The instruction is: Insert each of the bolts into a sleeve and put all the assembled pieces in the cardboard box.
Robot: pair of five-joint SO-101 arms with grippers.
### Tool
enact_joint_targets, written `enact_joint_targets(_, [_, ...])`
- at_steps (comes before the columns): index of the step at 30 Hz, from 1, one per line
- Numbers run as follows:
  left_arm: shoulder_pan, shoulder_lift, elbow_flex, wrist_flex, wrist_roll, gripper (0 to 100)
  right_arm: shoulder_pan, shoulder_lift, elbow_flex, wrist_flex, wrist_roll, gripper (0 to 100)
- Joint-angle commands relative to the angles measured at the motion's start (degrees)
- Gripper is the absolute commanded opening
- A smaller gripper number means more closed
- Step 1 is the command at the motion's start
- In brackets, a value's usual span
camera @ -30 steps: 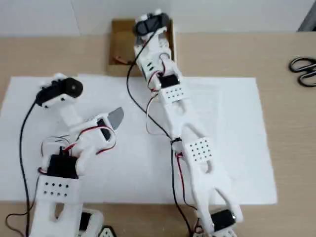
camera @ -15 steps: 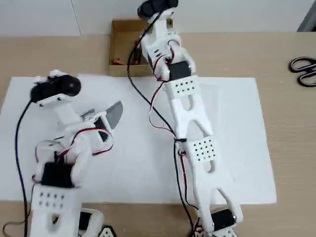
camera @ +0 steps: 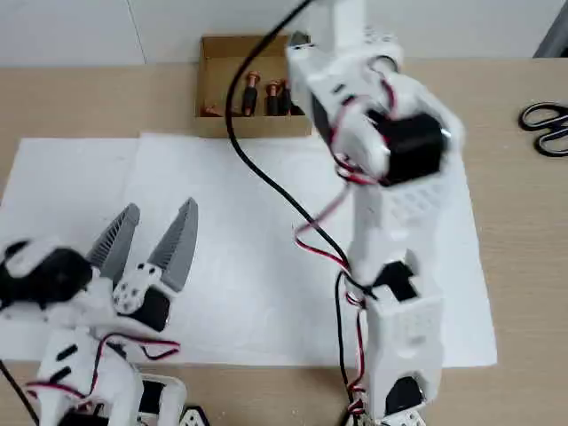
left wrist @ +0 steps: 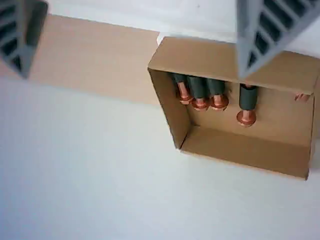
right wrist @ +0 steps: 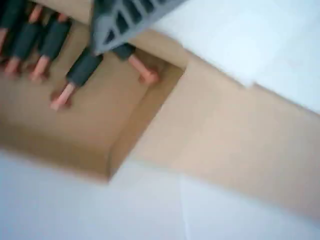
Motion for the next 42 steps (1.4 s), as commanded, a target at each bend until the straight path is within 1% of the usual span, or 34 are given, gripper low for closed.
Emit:
enact_joint_targets(1, [-0.3, -1.9, 1.5, -1.2, -0.4, 25, 0.6, -9.2, -2.0, 0.8, -0.4, 20.0])
enact_joint_targets(8, [0.1, -1.7, 3.4, -1.5, -0.4, 26, 0.7, -19.9, -1.9, 1.6, -0.4, 19.9])
enact_joint_targets(11, [-0.2, -1.7, 7.7, -5.2, -0.4, 26, 0.8, -24.0, -1.5, 1.7, -0.4, 19.9])
enact_joint_targets(14, [-0.3, -1.7, 12.1, -9.6, -0.4, 26, 2.5, -29.2, 4.0, 1.7, -0.2, 19.9])
enact_joint_targets(16, [-0.1, -1.7, 13.8, -11.8, -0.4, 26, 4.9, -33.9, 11.0, 1.7, -0.2, 19.9])
enact_joint_targets(19, [-0.1, -1.7, 15.8, -14.3, -0.4, 26, 7.6, -42.9, 25.8, 1.5, -0.4, 20.0])
enact_joint_targets(25, [-0.2, -1.7, 19.8, -18.2, -0.4, 26, 7.9, -63.5, 61.4, 0.7, -0.6, 20.1])
enact_joint_targets(27, [0.1, -1.7, 20.6, -18.8, -0.4, 26, 8.0, -69.2, 72.8, -1.3, -0.6, 20.1])
enact_joint_targets(30, [0.2, -1.7, 22.4, -19.8, -0.4, 26, 8.0, -76.8, 90.7, -7.5, -0.6, 20.1])
enact_joint_targets(32, [-0.2, -1.7, 24.2, -20.7, -0.4, 26, 8.1, -81.1, 103.6, -14.5, -0.6, 20.1])
enact_joint_targets(38, [0.0, -1.7, 27.4, -23.1, -0.3, 26, 8.1, -93.1, 140.6, -42.5, -0.4, 20.0])
enact_joint_targets(42, [-0.2, -1.7, 28.5, -22.9, -0.2, 26, 8.1, -99.1, 159.6, -58.6, -0.3, 19.9])
